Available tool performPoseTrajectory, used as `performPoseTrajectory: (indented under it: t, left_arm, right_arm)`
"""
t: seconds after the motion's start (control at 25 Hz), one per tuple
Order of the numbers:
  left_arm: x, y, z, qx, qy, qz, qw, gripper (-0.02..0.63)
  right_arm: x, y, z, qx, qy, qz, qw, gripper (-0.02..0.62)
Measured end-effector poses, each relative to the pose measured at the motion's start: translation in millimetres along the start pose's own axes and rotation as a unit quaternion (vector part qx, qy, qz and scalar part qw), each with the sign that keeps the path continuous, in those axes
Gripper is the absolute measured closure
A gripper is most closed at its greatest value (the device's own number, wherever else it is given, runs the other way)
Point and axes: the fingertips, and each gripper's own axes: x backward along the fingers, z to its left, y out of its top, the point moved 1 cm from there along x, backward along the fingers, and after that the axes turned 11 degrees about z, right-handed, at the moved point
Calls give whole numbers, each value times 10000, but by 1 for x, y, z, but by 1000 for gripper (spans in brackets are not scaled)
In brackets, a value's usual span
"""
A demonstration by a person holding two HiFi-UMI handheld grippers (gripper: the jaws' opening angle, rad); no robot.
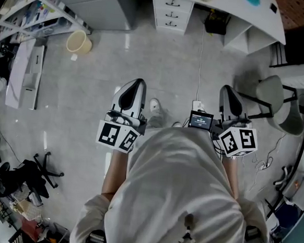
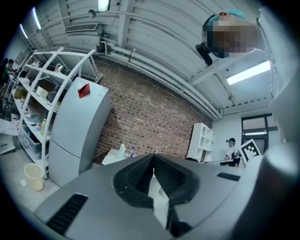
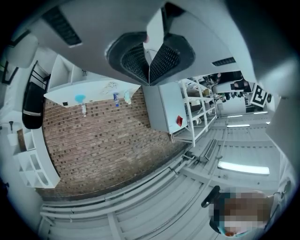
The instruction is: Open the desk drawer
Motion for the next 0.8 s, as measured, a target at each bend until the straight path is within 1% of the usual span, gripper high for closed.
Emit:
performPoseTrajectory:
  t: [0.16, 0.28, 0.56, 0.72, 0.8]
  left_arm:
    - [-25, 17, 26, -71, -344, 24, 9994, 597]
    - [-35, 23, 48, -146, -505, 93, 9986, 598]
    - [-51, 39, 96, -131, -602, 133, 9980, 597]
    - [-67, 37, 105, -45, -697, 222, 9973, 597]
    - [-78, 37, 104, -77, -766, 273, 9967, 597]
  right_arm:
    - [-30, 14, 3, -131, -254, -89, 9996, 568]
    - [-49, 19, 11, -196, -395, -165, 9989, 568]
    - [-82, 27, 20, -285, -651, -142, 9974, 568]
    - [-92, 34, 14, -309, -797, -128, 9963, 568]
    - [-96, 37, 7, -335, -831, -133, 9959, 568]
